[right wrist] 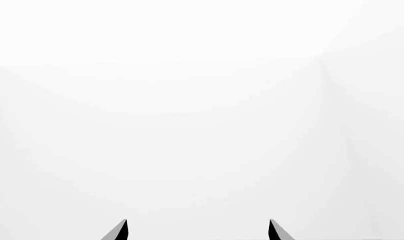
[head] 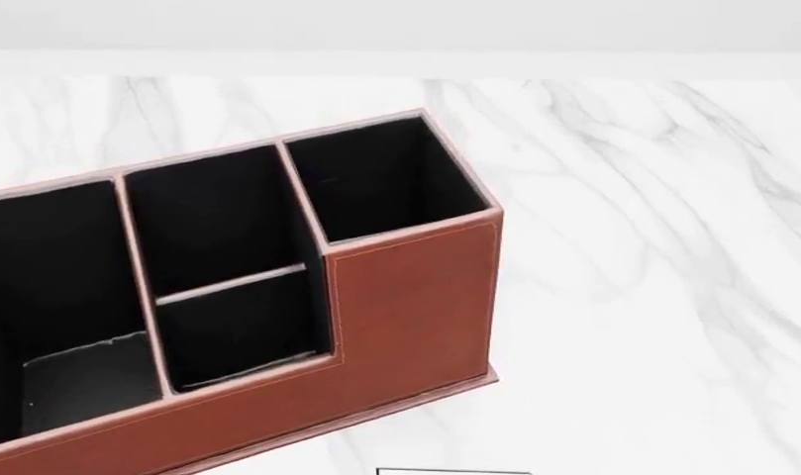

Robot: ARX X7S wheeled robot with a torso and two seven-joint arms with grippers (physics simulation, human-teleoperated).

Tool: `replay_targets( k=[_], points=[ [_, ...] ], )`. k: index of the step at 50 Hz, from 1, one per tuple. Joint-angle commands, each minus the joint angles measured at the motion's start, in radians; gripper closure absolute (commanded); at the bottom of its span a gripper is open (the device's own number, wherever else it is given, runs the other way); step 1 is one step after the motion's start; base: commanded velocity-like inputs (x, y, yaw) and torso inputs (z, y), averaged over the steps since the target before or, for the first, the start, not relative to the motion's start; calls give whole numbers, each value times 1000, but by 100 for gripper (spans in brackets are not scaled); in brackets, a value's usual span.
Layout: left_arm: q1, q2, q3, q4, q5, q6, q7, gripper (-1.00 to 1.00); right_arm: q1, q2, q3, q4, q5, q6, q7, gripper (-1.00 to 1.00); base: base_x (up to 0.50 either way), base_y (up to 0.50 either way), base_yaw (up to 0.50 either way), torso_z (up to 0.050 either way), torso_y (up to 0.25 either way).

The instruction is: Pick up the book and place it in the back compartment of the caddy.

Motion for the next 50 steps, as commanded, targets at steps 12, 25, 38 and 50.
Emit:
replay_targets(
  k=[12, 25, 38, 50],
  points=[
    [-1, -8, 5, 5, 4, -5, -14, -100, 6, 0, 2, 4, -21, 6, 18, -100, 0, 128, 0, 0, 0],
    [-2, -10, 10, 1, 9, -3, -22, -100, 10, 9, -10, 10, -9, 3, 20, -100, 0, 141, 0, 0, 0],
    [-4, -15, 14, 1, 10, -7, -29, -100, 10, 12, -12, 11, -21, -1, 27, -100, 0, 0, 0, 0, 0],
    [-4, -18, 17, 3, 12, -8, -35, -100, 12, 16, -20, 12, -24, 2, 28, -100, 0, 0, 0, 0, 0]
  ],
)
